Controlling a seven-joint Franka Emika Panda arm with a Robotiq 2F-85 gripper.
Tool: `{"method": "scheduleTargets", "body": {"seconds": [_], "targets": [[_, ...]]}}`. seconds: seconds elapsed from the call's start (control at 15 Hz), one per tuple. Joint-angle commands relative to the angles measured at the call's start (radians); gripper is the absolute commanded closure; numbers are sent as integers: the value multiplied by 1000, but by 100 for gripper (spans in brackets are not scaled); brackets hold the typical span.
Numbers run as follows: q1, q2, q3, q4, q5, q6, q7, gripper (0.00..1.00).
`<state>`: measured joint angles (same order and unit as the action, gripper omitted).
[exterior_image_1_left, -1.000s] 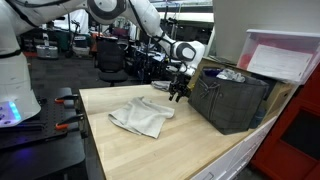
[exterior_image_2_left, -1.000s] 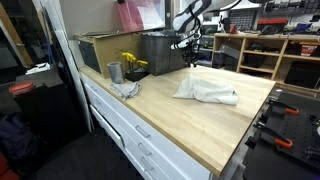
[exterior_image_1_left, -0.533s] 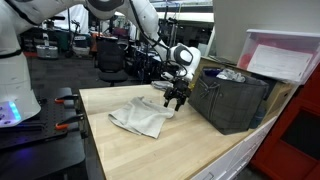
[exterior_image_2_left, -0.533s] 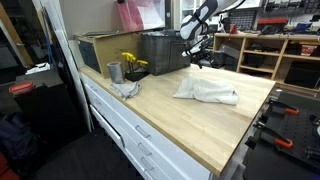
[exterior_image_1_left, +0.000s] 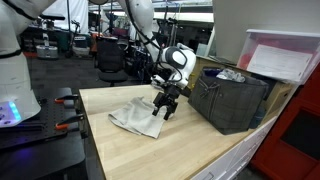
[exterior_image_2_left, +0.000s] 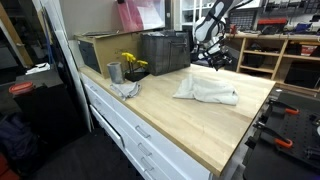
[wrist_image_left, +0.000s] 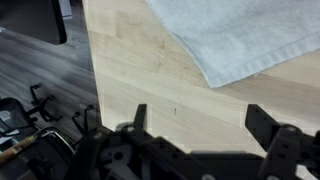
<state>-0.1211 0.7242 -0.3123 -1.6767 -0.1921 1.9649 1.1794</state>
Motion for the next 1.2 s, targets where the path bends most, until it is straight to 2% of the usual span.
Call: {"method": "scheduleTargets", "body": {"seconds": [0.0,0.27,0.53,0.8,1.13], "targets": [[-33,-183,33,-241,26,90,-171,0],[-57,-276,36,-393,63,161,-345,0],[-90,-302,35,-486,137,212,-504,0],[-115,-278,35,-519,266,263,-604,0],[-145,-235,47,-501,409,310,-737,0]]}}
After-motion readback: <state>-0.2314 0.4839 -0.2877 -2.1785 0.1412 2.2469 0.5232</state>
